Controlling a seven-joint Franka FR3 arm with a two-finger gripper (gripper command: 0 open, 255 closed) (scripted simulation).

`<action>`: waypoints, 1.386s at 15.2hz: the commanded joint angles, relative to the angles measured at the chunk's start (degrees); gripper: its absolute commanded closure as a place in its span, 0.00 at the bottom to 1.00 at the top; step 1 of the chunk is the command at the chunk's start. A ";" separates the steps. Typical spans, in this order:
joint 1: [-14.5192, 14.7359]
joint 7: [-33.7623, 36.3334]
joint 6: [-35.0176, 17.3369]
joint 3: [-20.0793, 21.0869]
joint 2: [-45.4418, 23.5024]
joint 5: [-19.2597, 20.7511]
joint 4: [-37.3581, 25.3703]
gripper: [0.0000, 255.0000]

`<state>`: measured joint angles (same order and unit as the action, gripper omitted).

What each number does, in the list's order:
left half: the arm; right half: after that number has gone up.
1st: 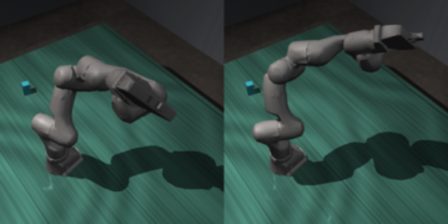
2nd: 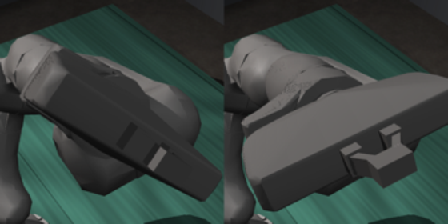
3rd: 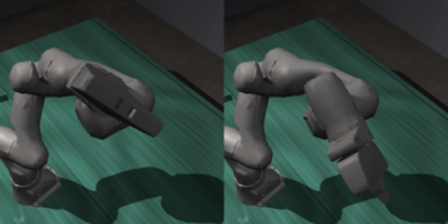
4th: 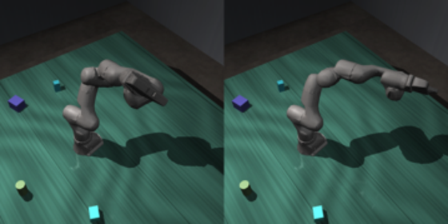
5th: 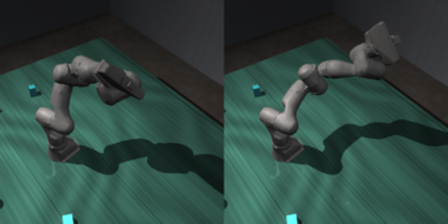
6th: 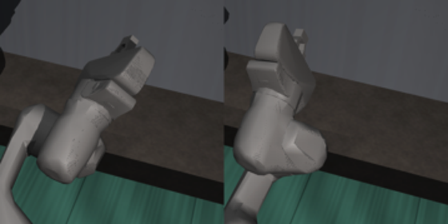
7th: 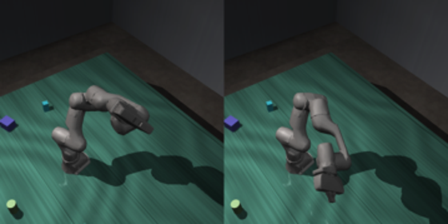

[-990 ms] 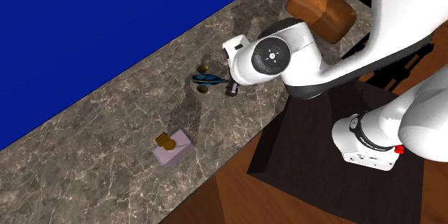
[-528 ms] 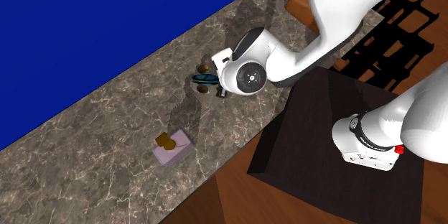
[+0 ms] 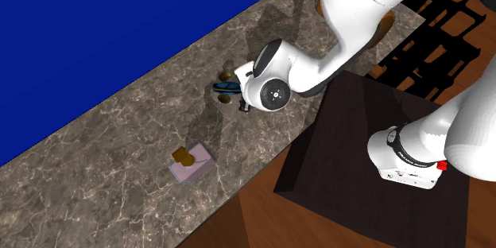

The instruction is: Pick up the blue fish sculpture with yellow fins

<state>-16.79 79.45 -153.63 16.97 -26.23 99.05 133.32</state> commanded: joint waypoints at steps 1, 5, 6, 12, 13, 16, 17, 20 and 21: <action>0.05 0.39 0.06 -0.04 -0.27 0.40 -0.11 1.00; 0.03 0.42 0.05 -0.06 -0.28 0.45 -0.10 1.00; 0.03 0.40 0.05 -0.05 -0.28 0.43 -0.11 1.00; -0.20 -1.47 -0.32 0.22 1.51 -1.60 0.76 1.00; -0.33 -2.43 -0.51 0.35 2.38 -2.62 1.17 1.00; -0.75 -5.44 -1.04 0.79 5.01 -5.81 2.38 1.00; -0.91 -6.49 -1.20 0.95 5.88 -6.92 2.77 1.00; -1.39 -9.78 -1.65 1.47 8.50 -10.41 3.92 1.00; -1.55 -10.92 -1.78 1.66 9.37 -11.63 4.29 1.00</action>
<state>-18.21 69.78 -155.32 18.41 -17.73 88.79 137.30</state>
